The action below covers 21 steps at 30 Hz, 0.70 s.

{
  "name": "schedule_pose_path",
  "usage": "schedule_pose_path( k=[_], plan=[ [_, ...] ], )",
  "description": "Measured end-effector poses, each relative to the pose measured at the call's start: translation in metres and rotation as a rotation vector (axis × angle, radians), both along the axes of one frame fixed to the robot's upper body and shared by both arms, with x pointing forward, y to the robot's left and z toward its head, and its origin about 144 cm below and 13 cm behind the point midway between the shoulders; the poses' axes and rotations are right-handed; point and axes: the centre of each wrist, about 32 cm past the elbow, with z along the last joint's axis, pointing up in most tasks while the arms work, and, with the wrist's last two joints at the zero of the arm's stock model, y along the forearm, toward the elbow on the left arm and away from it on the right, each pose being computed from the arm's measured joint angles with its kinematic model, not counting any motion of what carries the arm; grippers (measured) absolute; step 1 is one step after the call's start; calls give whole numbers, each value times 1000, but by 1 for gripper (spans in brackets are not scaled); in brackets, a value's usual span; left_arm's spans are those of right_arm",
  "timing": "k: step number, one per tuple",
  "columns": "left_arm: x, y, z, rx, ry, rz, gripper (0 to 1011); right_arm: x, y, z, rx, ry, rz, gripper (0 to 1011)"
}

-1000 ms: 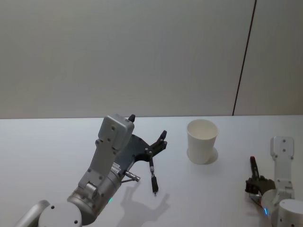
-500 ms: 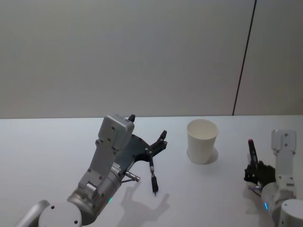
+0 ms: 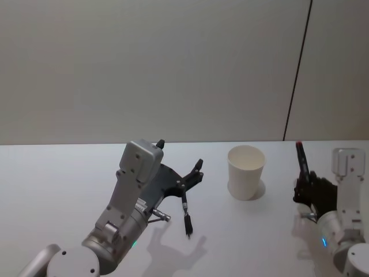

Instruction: Place the pen into the pen holder.

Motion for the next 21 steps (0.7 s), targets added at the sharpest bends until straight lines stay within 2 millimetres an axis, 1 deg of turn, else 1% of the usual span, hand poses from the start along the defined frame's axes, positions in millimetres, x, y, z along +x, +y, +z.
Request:
schedule_pose_path(
  k=[11, 21],
  plan=[
    [0, 0, 0, 0, 0, 0, 1004, 4, -2, 3, -3, -174, 94, 166],
    [0, 0, 0, 0, 0, 0, 1004, 17, -1, 4, -7, -328, 195, 166]
  ],
)
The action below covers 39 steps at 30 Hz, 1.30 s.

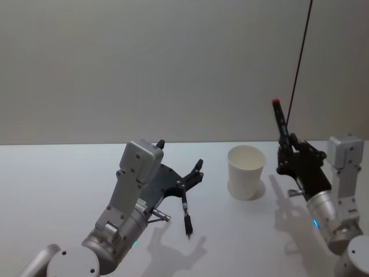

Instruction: Place the pen into the pen holder.

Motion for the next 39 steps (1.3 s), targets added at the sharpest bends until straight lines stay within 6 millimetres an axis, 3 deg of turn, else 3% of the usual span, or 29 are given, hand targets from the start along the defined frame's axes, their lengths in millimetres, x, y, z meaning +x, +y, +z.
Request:
schedule_pose_path(
  k=[9, 21, 39],
  plan=[
    [0, 0, 0, 0, 0, 0, 1004, 32, 7, -5, -29, -167, 121, 166],
    [0, 0, 0, 0, 0, 0, 1004, 67, 17, -16, -80, -229, 177, 166],
    [0, 0, 0, 0, 0, 0, 1004, 83, 25, -24, -99, -197, 212, 166]
  ],
)
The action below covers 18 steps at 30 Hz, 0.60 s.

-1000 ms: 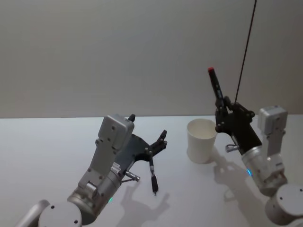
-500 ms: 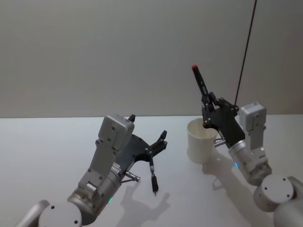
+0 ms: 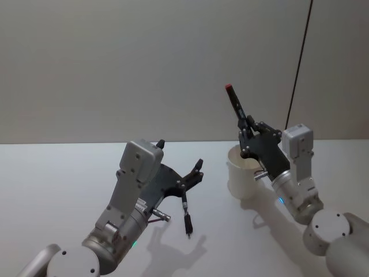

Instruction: Place the pen into the pen holder.

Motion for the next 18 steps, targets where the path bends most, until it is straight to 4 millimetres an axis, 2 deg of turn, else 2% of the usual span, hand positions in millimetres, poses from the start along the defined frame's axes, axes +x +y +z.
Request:
schedule_pose_path(
  k=[18],
  plan=[
    [0, 0, 0, 0, 0, 0, 1004, 0, 0, -3, 1, 19, 9, 166]
  ],
)
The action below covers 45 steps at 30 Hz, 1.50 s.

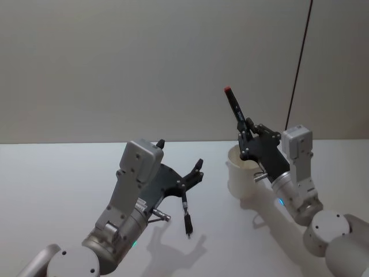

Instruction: Place the pen into the pen holder.

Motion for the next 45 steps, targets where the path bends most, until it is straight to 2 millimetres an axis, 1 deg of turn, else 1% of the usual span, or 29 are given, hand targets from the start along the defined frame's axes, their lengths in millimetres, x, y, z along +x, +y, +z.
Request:
schedule_pose_path(
  k=[9, 11, 14, 15, 16, 17, 18, 20, 21, 23, 25, 26, 27, 30, 31, 33, 34, 37, 38, 45],
  plan=[
    [0, 0, 0, 0, 0, 0, 1004, 0, -3, 0, -3, -1, -6, 166],
    [0, 0, 0, 0, 0, 0, 1004, 0, -3, 0, -3, -2, -7, 179],
    [0, 0, 0, 0, 0, 0, 1004, 0, -4, 0, -4, -3, -9, 242],
    [0, 0, 0, 0, 0, 0, 1004, 1, -4, 0, -4, -4, -10, 299],
    [0, 0, 0, 0, 0, 0, 1004, 1, -5, 0, -4, -4, -12, 308],
    [0, 0, 0, 0, 0, 0, 1004, 1, -6, 0, -5, -4, -14, 376],
    [0, 0, 0, 0, 0, 0, 1004, 1, -6, 0, -5, -4, -14, 376],
    [0, 0, 0, 0, 0, 0, 1004, 1, -6, 0, -4, -6, -17, 434],
    [0, 0, 0, 0, 0, 0, 1004, 1, -6, 0, -4, -6, -17, 494],
    [0, 0, 0, 0, 0, 0, 1004, 1, -7, 0, -4, -6, -18, 533],
    [0, 0, 0, 0, 0, 0, 1004, 1, -7, 0, -3, -7, -20, 616],
    [0, 0, 0, 0, 0, 0, 1004, 1, -8, 0, -3, -7, -20, 635],
    [0, 0, 0, 0, 0, 0, 1004, 1, -8, 1, -2, -8, -21, 695],
    [0, 0, 0, 0, 0, 0, 1004, 1, -8, 1, -1, -9, -22, 754],
    [0, 0, 0, 0, 0, 0, 1004, 1, -8, 1, -1, -9, -22, 813],
    [0, 0, 0, 0, 0, 0, 1004, 1, -9, 1, 0, -9, -22, 841],
    [0, 0, 0, 0, 0, 0, 1004, 1, -9, 1, 0, -10, -21, 902],
    [0, 0, 0, 0, 0, 0, 1004, 1, -9, 1, 1, -11, -20, 950],
    [0, 0, 0, 0, 0, 0, 1004, 1, -9, 1, 1, -11, -20, 994],
    [0, 0, 0, 0, 0, 0, 1004, 2, -9, 1, 6, -11, -18, 1001]
  ],
)
